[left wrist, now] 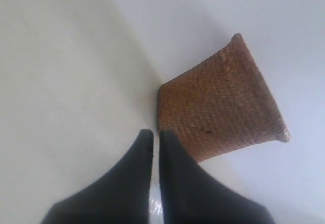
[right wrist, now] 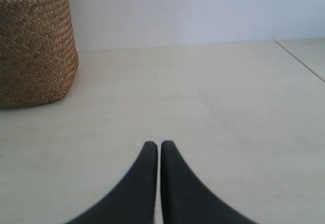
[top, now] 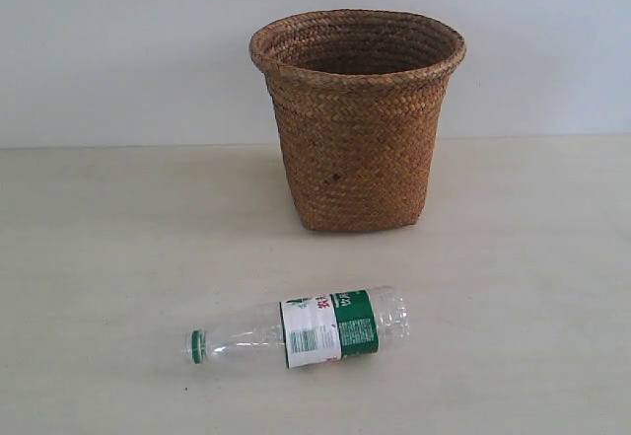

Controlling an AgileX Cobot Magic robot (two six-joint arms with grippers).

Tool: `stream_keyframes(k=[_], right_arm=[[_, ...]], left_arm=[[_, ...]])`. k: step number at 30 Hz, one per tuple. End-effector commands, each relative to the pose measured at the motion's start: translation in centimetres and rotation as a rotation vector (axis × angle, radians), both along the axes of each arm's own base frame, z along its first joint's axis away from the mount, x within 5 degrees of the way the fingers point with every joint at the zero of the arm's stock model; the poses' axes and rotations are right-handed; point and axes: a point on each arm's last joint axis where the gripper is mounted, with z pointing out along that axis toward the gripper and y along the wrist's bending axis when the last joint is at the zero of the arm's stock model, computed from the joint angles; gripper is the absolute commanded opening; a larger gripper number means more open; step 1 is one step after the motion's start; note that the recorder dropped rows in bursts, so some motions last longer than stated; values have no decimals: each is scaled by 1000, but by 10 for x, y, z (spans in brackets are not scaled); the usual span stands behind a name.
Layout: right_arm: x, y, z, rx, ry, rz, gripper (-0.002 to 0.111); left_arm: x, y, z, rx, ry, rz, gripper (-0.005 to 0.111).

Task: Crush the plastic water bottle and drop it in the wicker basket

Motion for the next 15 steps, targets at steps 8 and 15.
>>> stream_keyframes(k=[8, 15], right_arm=[[0, 0, 1, -5, -6, -4, 0], [0, 0, 1, -5, -6, -4, 0]], left_arm=[[41, -32, 193, 593, -337, -435, 4], [106, -48, 181, 902, -161, -911, 4]])
